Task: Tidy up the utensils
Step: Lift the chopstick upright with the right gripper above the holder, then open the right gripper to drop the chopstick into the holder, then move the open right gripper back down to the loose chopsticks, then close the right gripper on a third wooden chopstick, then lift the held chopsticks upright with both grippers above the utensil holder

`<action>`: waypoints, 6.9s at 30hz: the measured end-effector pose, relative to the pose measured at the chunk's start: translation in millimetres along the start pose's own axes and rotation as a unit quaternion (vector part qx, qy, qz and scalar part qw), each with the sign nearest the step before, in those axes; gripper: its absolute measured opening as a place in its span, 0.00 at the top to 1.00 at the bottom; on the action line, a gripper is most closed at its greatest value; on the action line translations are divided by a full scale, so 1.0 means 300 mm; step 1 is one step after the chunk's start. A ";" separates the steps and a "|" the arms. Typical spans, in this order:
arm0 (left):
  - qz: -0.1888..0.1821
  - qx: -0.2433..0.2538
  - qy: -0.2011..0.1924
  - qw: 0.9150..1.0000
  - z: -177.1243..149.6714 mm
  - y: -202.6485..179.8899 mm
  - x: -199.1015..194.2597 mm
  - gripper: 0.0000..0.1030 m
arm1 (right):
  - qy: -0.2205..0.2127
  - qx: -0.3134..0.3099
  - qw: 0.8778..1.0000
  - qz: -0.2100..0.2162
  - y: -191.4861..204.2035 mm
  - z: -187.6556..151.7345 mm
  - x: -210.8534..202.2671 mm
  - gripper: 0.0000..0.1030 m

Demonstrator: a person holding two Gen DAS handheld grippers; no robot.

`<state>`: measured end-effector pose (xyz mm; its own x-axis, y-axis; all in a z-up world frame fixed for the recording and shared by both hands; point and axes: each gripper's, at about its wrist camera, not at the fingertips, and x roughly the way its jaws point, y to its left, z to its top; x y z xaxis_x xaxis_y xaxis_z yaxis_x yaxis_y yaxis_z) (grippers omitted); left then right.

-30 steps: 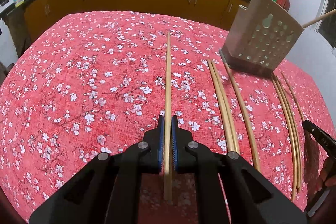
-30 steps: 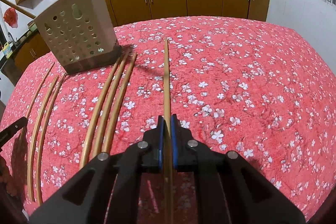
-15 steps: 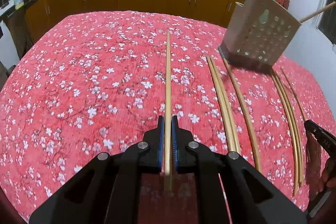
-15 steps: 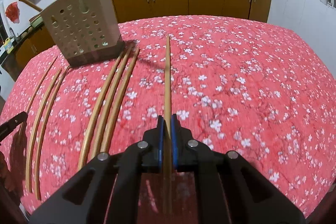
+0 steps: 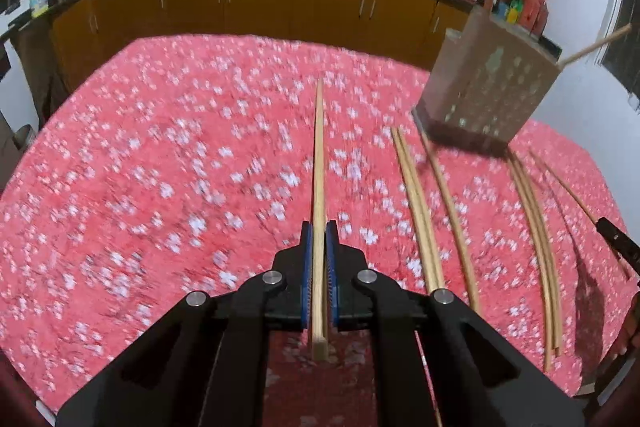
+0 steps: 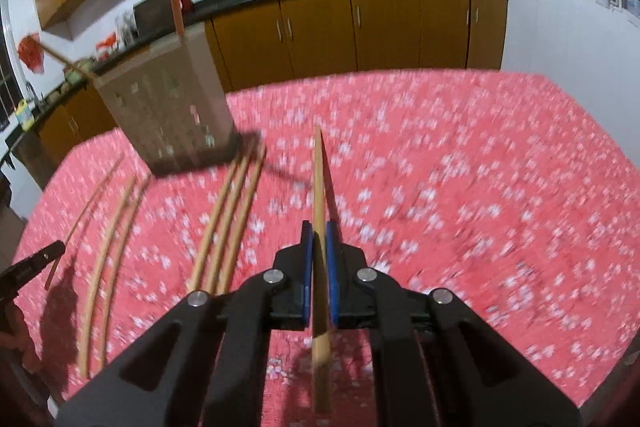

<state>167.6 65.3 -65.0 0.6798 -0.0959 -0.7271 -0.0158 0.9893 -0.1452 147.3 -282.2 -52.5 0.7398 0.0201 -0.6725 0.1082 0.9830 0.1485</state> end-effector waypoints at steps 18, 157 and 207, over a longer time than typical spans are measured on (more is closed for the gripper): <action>-0.042 -0.018 -0.141 0.989 0.204 -0.007 -0.290 0.93 | -0.130 0.013 0.991 0.007 -0.010 0.176 -0.225 0.92; 0.011 0.012 0.024 1.000 -0.007 -0.020 0.130 0.91 | 0.065 -0.023 0.997 -0.025 0.039 -0.012 0.238 0.92; 0.003 0.029 -0.018 0.999 0.046 -0.045 -0.046 0.93 | -0.004 -0.002 1.000 0.007 -0.013 0.033 -0.007 0.92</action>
<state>168.7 54.9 -43.7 0.7055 -0.0863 -0.7035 0.0220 0.9948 -0.0999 151.8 -287.8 -44.5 0.7467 0.0319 -0.6644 0.0953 0.9834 0.1544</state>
